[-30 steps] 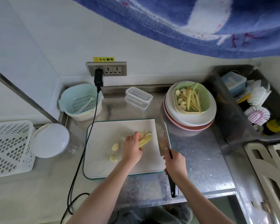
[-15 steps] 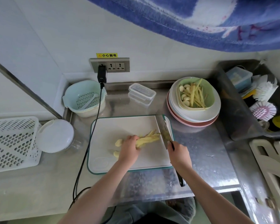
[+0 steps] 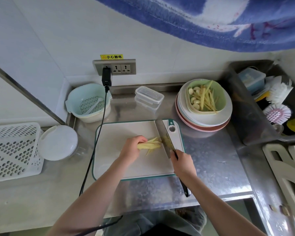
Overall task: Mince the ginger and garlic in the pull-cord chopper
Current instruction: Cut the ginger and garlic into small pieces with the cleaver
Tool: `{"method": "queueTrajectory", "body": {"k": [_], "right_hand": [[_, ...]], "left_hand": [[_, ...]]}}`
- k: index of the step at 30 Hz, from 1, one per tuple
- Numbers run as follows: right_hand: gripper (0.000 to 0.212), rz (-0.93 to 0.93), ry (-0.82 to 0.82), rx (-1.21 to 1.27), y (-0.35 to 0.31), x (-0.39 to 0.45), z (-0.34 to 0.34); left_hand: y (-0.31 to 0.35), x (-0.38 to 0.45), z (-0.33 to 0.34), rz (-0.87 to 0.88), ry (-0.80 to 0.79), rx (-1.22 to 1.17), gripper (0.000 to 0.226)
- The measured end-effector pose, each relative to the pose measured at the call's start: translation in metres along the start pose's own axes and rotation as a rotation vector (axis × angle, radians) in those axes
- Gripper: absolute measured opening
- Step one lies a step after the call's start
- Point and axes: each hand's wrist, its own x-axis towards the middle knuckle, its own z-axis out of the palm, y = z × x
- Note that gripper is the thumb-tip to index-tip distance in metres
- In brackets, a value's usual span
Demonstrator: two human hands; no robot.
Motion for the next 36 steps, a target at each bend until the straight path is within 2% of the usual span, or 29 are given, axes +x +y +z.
{"method": "queueTrajectory", "body": {"k": [5,9,11,15,20,24,29,32,36], "right_hand": [[0.032,-0.005,0.008,-0.021,-0.002,0.0,0.001],[0.036,0.016,0.02,-0.018,-0.001,0.002,0.005],[0.037,0.023,0.015,0.003,0.0,0.003,0.005],[0.036,0.025,0.011,0.025,-0.005,0.001,0.004],[0.035,0.015,0.013,0.034,-0.01,-0.006,0.003],[0.034,0.018,0.018,0.012,-0.006,-0.009,0.004],[0.037,0.045,0.121,0.018,-0.007,-0.01,0.002],[0.038,0.046,0.149,0.019,-0.012,-0.01,0.001],[0.039,0.021,0.172,0.036,-0.019,-0.013,0.004]], "left_hand": [[0.003,0.0,-0.005,-0.011,-0.29,-0.02,0.081],[0.013,0.002,-0.007,-0.034,-0.459,0.186,0.101],[0.019,0.0,-0.003,-0.011,-0.405,0.285,0.097],[0.022,0.0,0.003,0.004,-0.219,0.45,0.064],[0.026,0.002,0.007,0.026,-0.17,0.354,0.038],[0.025,0.002,0.009,0.079,-0.142,0.309,0.038],[0.022,0.0,0.007,0.122,-0.133,0.264,0.037],[0.02,-0.003,0.007,0.161,-0.082,0.238,0.029],[0.013,-0.004,0.012,0.213,-0.122,0.432,0.037]]}}
